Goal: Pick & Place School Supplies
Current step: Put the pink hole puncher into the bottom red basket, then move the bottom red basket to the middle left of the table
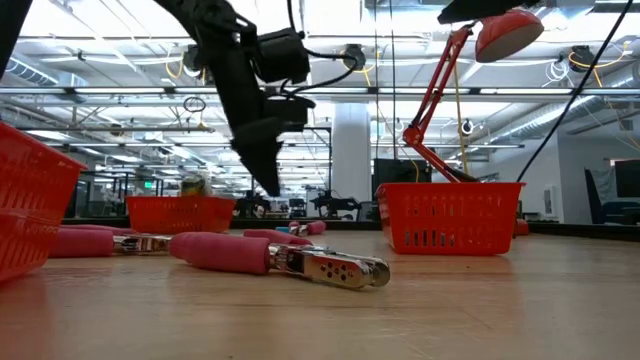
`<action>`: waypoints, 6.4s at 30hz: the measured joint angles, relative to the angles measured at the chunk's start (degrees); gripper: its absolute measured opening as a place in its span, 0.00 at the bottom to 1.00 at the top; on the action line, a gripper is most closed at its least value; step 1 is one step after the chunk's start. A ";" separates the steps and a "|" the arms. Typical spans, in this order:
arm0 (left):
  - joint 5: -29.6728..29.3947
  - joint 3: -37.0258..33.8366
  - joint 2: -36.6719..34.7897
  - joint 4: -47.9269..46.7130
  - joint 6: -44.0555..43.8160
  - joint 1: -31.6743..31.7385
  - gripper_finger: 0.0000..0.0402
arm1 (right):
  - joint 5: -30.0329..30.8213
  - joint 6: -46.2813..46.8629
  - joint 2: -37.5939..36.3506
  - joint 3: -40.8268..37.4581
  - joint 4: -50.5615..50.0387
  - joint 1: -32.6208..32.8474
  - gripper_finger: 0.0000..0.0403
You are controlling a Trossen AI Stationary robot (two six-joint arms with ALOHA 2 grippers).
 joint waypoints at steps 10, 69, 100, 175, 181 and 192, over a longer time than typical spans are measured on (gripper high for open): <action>-2.25 -5.32 -5.80 -1.31 5.42 -12.35 0.62 | -24.40 8.53 12.51 -0.55 3.32 -5.09 0.46; 8.02 -31.20 -18.15 7.77 -12.21 -28.67 0.62 | -38.23 -1.76 36.81 20.81 -4.16 -18.27 0.43; -10.93 -29.71 -29.73 -2.59 -20.36 -32.72 0.09 | -33.99 2.57 36.81 20.70 -2.09 -14.99 0.42; -10.32 -25.39 -26.39 -0.74 -48.97 -58.52 0.54 | -33.55 5.96 36.81 20.72 -5.25 -12.06 0.42; -7.89 -25.39 -26.40 5.97 -44.48 -57.36 0.42 | -32.15 5.97 36.81 20.72 -5.26 -12.06 0.42; -7.10 -25.39 -25.26 6.64 -44.57 -58.22 0.02 | -30.88 5.97 36.81 20.72 -5.40 -12.06 0.42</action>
